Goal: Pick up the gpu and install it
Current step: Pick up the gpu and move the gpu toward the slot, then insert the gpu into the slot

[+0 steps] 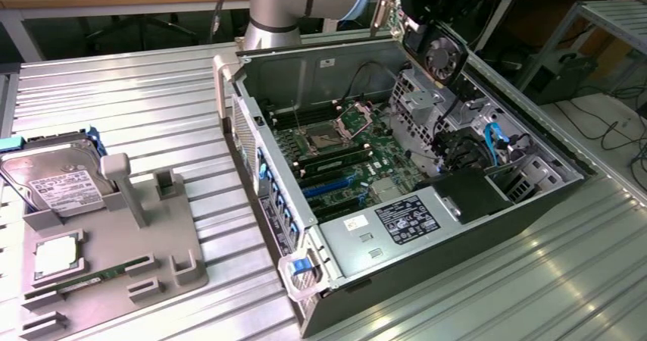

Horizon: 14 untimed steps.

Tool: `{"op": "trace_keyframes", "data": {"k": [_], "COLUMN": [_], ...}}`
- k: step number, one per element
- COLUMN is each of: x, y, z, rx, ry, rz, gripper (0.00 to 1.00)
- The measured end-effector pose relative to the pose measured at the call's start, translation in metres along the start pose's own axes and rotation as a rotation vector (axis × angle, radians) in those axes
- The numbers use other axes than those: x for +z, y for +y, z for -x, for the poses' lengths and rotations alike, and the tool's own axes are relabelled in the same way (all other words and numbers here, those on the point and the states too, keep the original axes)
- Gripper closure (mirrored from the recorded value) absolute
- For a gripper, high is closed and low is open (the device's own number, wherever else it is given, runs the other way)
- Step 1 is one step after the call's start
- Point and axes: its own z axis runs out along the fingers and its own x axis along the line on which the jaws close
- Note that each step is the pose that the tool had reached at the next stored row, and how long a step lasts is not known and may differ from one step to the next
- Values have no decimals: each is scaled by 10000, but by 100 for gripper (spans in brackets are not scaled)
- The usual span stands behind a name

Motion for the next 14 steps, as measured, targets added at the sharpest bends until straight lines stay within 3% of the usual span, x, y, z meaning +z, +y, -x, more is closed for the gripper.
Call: {"op": "trace_keyframes", "data": {"k": [1, 14], "x": [11, 13], "y": [12, 12], "z": [-171, -171], "rx": [0, 1], "ry": [0, 1], "rz": [-2, -11], "gripper": [73, 73]}}
